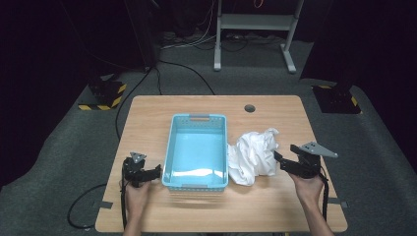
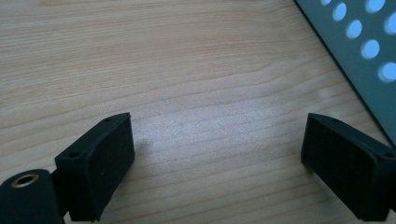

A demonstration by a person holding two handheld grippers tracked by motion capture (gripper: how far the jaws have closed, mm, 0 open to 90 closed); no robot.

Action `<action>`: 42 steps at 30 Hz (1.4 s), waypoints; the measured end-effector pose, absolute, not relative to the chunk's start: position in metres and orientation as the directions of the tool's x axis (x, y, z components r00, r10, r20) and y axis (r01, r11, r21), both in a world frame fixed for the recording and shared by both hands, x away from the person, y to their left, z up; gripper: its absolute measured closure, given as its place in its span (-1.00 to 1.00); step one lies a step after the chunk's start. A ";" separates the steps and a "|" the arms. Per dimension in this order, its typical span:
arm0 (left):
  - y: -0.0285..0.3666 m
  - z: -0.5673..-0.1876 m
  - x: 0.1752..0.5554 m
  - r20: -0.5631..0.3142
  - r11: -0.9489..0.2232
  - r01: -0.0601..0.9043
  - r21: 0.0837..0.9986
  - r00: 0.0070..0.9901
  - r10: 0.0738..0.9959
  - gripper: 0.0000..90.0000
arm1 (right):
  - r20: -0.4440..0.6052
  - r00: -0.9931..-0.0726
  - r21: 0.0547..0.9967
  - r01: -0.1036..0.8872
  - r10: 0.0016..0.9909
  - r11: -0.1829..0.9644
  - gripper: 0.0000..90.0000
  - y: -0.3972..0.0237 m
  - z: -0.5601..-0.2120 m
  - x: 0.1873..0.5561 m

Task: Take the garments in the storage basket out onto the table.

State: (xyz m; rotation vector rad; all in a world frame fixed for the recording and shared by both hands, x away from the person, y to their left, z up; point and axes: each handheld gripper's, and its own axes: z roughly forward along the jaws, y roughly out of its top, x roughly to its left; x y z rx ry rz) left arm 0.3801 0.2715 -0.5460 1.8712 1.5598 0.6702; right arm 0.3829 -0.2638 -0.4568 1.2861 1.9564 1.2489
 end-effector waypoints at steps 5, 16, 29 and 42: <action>0.271 -0.546 0.380 0.000 -0.124 0.678 0.725 0.180 0.984 -0.78 | 0.080 -0.442 0.877 0.457 0.893 0.148 -0.43 -0.260 -0.461 0.384; 0.271 -0.546 0.380 0.001 -0.124 0.678 0.725 0.180 0.984 -0.78 | 0.073 -0.448 0.866 0.471 0.891 0.166 -0.43 -0.254 -0.468 0.387; 0.271 -0.546 0.380 0.001 -0.124 0.678 0.725 0.180 0.984 -0.78 | 0.040 -0.450 0.848 0.488 0.892 0.208 -0.43 -0.246 -0.477 0.390; 0.272 -0.546 0.380 0.000 -0.124 0.678 0.725 0.180 0.984 -0.78 | 0.045 -0.435 0.824 0.525 0.899 0.213 -0.43 -0.244 -0.490 0.396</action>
